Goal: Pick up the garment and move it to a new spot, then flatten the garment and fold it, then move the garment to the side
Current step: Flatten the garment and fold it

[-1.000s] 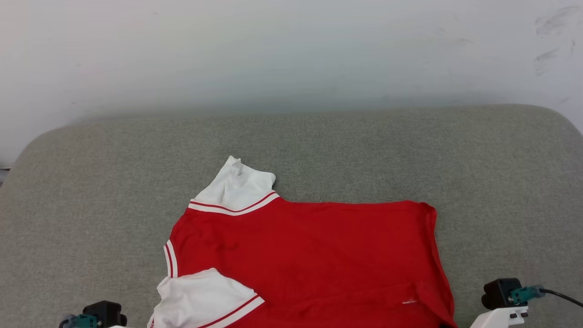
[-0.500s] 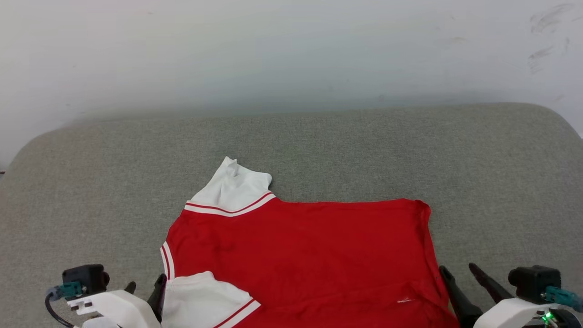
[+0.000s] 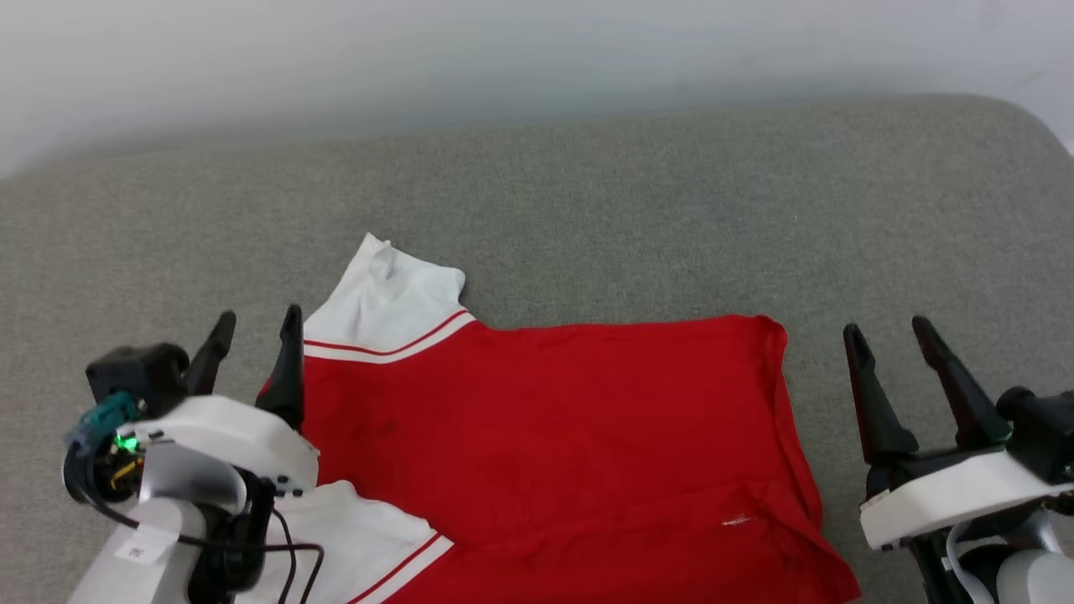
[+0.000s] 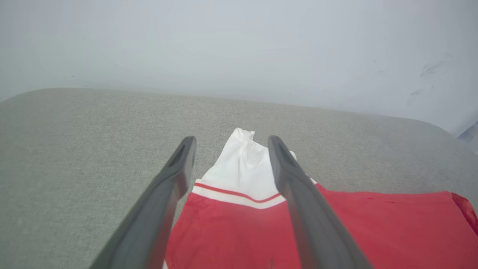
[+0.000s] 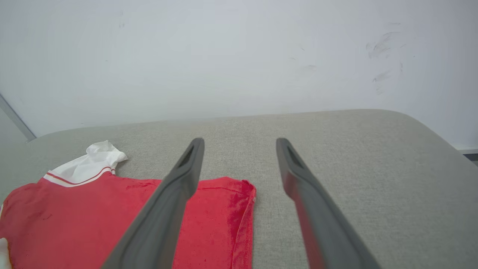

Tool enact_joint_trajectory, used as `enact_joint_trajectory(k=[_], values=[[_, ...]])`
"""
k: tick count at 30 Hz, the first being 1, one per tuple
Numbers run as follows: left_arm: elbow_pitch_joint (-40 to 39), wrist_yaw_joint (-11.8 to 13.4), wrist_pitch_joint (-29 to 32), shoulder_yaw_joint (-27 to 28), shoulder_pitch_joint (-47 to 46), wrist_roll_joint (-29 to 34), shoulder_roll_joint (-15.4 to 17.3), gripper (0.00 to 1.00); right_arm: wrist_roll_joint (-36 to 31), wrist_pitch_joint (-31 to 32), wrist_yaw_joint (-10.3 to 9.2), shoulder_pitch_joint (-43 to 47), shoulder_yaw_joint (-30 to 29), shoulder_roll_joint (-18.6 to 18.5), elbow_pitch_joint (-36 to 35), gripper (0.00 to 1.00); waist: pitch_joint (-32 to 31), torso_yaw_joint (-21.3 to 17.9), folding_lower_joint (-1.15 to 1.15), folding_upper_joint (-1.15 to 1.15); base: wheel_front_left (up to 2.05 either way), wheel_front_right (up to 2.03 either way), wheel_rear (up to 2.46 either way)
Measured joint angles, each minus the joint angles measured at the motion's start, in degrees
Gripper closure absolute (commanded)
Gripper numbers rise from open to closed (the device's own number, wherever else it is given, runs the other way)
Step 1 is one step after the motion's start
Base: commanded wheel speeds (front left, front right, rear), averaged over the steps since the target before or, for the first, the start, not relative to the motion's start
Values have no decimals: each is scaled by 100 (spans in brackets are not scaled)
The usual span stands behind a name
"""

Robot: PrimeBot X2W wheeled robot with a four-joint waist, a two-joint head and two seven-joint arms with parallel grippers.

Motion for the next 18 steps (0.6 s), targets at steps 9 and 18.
enact_joint_trajectory(k=[9, 18], values=[[798, -417, 564, 12, -1501, -48, 315, 0, -261, -144, 0, -660, 19, 58, -200, 0, 912, -329, 1, 0, 0, 0, 0], [1778, -860, 2563, -30, -2764, -805, 688, 0, -300, -162, 0, -832, 54, 119, -151, 0, 1307, -780, 1, 0, 0, 0, 0]])
